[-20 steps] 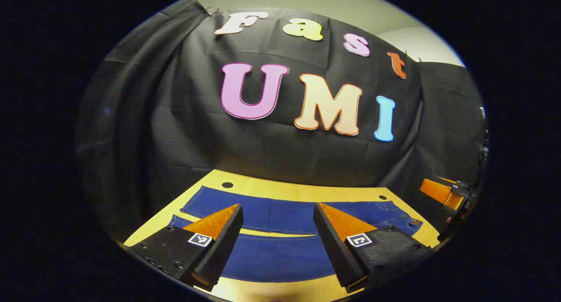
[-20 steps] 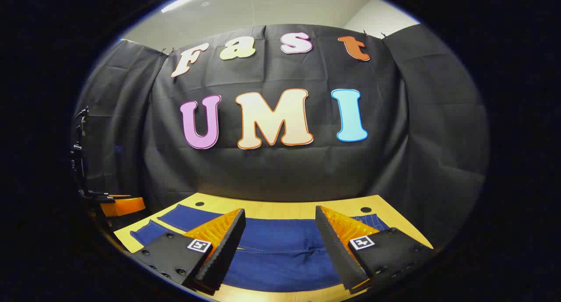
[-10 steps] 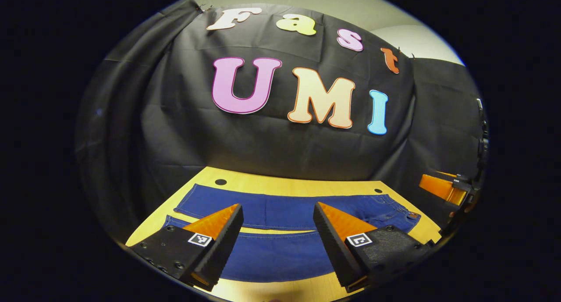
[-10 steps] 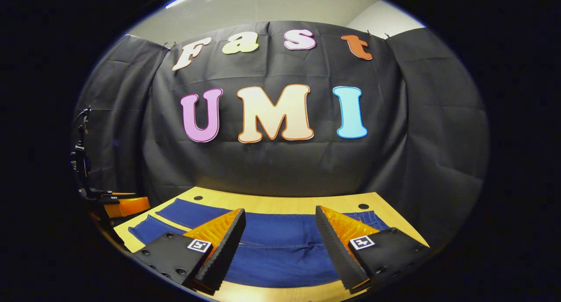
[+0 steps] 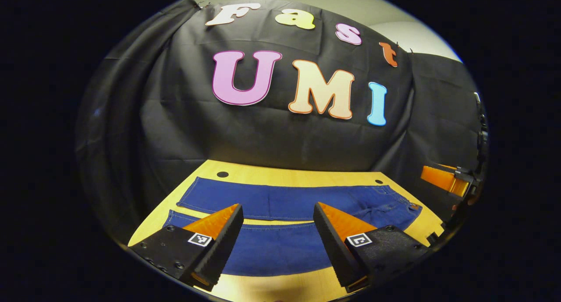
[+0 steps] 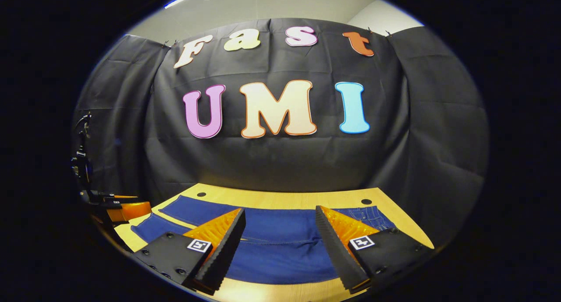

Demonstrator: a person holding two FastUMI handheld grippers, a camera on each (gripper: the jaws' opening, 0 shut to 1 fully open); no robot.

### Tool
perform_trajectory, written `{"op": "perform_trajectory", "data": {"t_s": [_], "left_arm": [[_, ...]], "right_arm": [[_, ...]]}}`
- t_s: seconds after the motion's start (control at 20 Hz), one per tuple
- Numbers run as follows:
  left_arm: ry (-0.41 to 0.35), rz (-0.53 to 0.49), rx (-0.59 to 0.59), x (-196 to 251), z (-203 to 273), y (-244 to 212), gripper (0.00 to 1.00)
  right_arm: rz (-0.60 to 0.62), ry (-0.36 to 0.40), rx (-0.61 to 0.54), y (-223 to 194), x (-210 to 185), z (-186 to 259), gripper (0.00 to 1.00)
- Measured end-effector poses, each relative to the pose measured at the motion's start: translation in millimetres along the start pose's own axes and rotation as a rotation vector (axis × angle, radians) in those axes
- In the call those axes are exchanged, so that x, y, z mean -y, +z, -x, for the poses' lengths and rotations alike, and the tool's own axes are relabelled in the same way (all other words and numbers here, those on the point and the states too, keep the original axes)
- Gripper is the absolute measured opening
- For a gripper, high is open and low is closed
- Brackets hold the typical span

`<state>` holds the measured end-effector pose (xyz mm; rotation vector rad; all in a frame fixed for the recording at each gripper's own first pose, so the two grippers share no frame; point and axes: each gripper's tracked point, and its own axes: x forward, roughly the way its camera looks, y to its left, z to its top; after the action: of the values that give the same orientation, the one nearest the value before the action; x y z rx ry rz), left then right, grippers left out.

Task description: Grasp the waist and the cuffs of the jeans and fold them to make the two legs overlap; first hold the waist and fold one-third of the jeans toward the cuffs, then hold the cuffs and fold the remaining one-third in the same direction to finish folding.

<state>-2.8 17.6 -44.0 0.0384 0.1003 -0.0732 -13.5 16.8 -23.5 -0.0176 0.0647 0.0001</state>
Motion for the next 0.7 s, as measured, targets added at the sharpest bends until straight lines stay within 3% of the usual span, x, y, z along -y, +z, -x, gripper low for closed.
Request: {"op": "perform_trajectory", "data": {"t_s": [0.25, 0.7], "left_arm": [[-0.082, -0.046, -0.161, -15.8, 4.4, -48.3, 0.95], [-0.341, -0.337, -0.517, -74.4, 5.0, -143.9, 0.95]], "right_arm": [[0.013, -0.008, -0.02, -10.4, -2.1, 4.6, 0.99], [0.028, -0.005, -0.097, -36.9, -11.6, 11.3, 0.99]]}}
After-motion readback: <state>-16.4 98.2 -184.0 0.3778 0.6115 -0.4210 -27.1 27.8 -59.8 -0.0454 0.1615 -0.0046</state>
